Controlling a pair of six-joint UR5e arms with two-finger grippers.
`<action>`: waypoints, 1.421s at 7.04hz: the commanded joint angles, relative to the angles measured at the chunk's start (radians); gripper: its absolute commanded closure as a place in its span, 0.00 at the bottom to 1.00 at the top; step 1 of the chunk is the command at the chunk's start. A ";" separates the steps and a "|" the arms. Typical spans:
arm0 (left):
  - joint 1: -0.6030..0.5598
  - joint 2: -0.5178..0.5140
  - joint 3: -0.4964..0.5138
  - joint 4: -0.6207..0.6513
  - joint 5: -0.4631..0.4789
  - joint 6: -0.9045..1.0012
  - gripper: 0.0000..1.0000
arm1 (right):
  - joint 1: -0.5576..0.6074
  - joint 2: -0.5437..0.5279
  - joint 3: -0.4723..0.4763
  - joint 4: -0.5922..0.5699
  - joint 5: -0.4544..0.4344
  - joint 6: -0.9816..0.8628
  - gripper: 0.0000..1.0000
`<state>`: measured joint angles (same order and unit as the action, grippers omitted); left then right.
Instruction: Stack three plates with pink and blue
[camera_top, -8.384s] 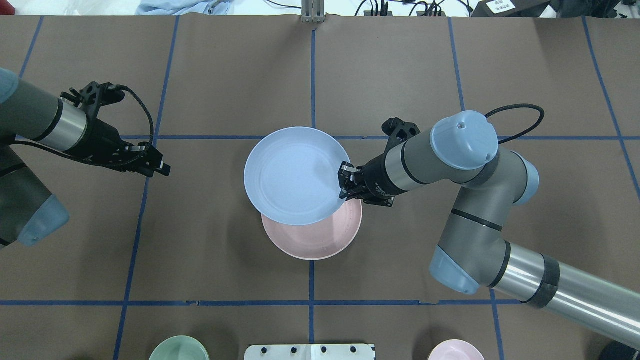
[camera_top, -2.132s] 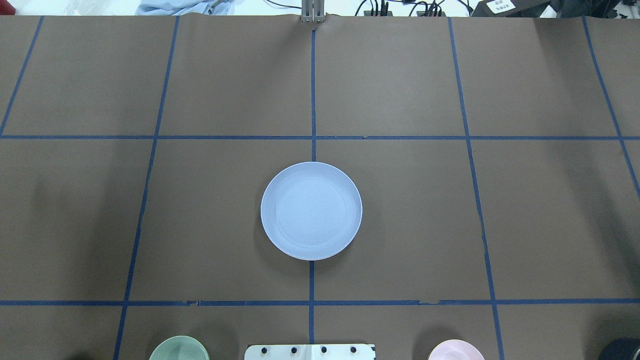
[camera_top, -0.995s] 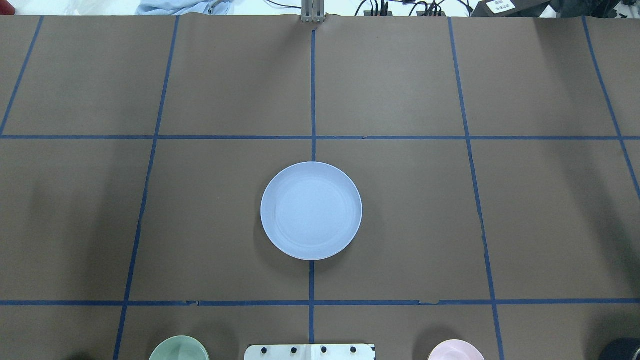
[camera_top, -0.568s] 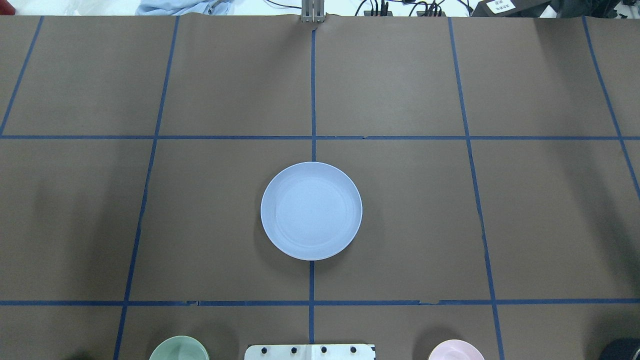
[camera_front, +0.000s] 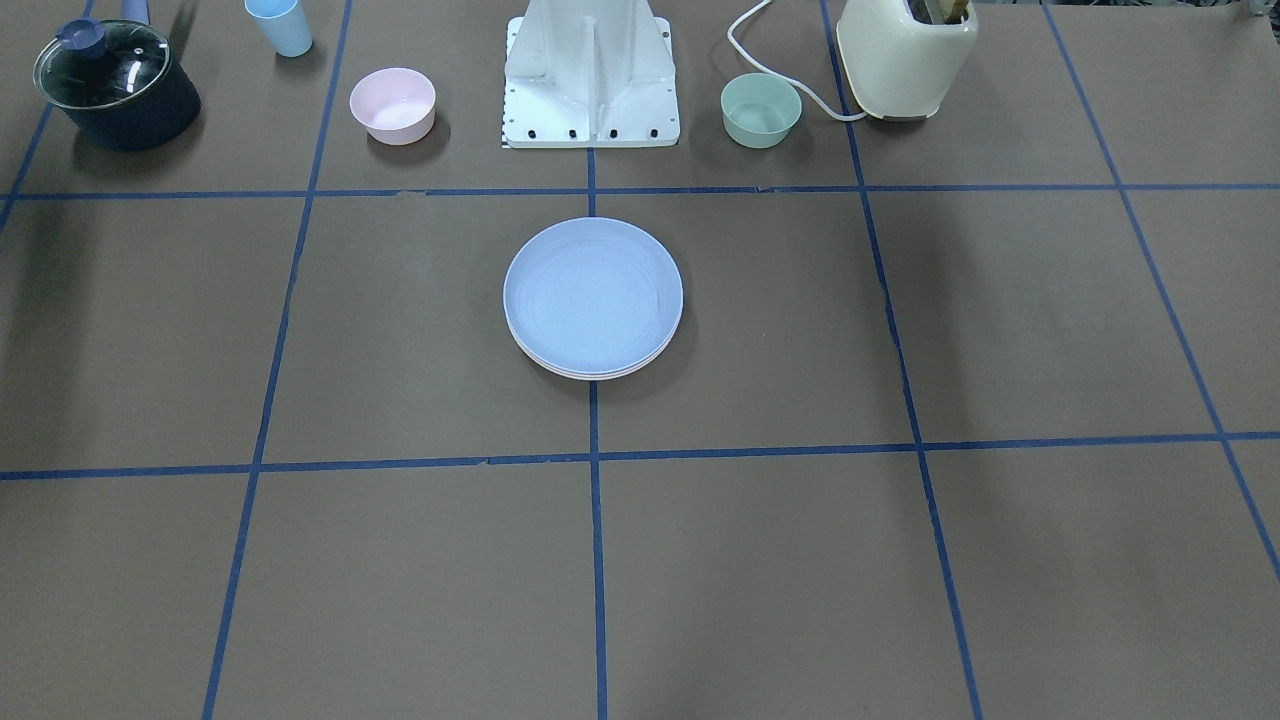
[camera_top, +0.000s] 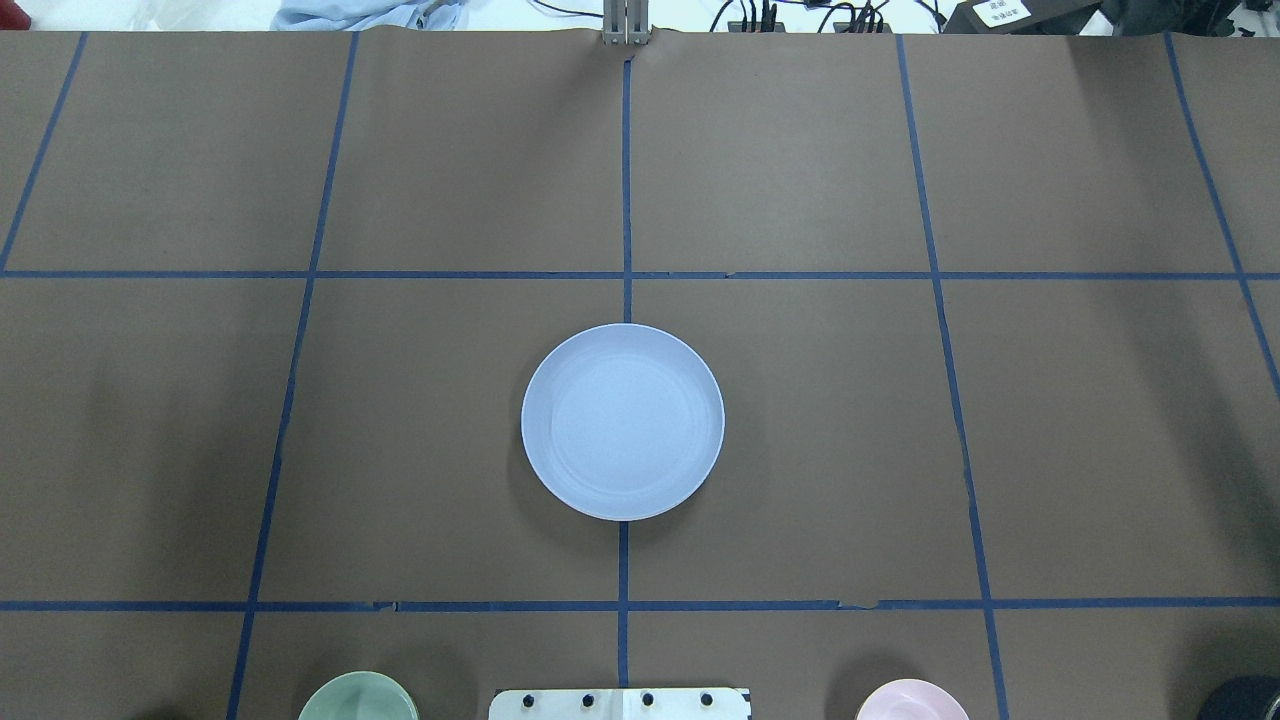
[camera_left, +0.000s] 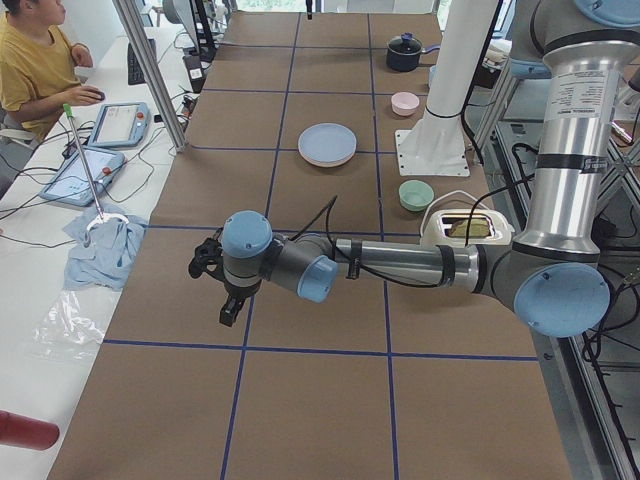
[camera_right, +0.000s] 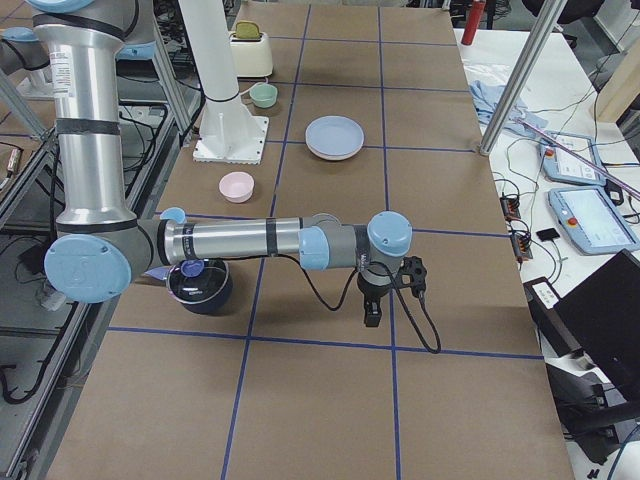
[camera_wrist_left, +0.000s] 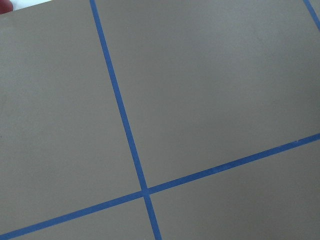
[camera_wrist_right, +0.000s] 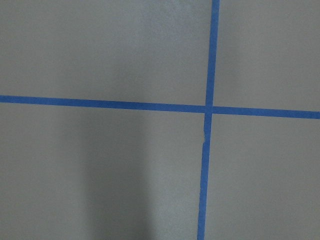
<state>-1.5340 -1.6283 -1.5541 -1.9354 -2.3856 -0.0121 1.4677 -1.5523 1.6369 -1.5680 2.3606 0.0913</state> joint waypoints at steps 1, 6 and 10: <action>0.000 0.043 -0.035 -0.005 0.002 0.003 0.00 | 0.010 -0.005 0.009 0.002 0.009 0.005 0.00; 0.009 0.050 -0.055 0.001 0.000 0.000 0.00 | 0.008 -0.017 0.004 0.002 -0.007 0.004 0.00; 0.008 0.056 -0.070 0.003 0.000 0.001 0.00 | 0.010 -0.008 0.005 0.003 0.003 -0.008 0.00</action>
<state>-1.5256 -1.5749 -1.6185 -1.9325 -2.3892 -0.0120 1.4765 -1.5627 1.6464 -1.5641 2.3637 0.0883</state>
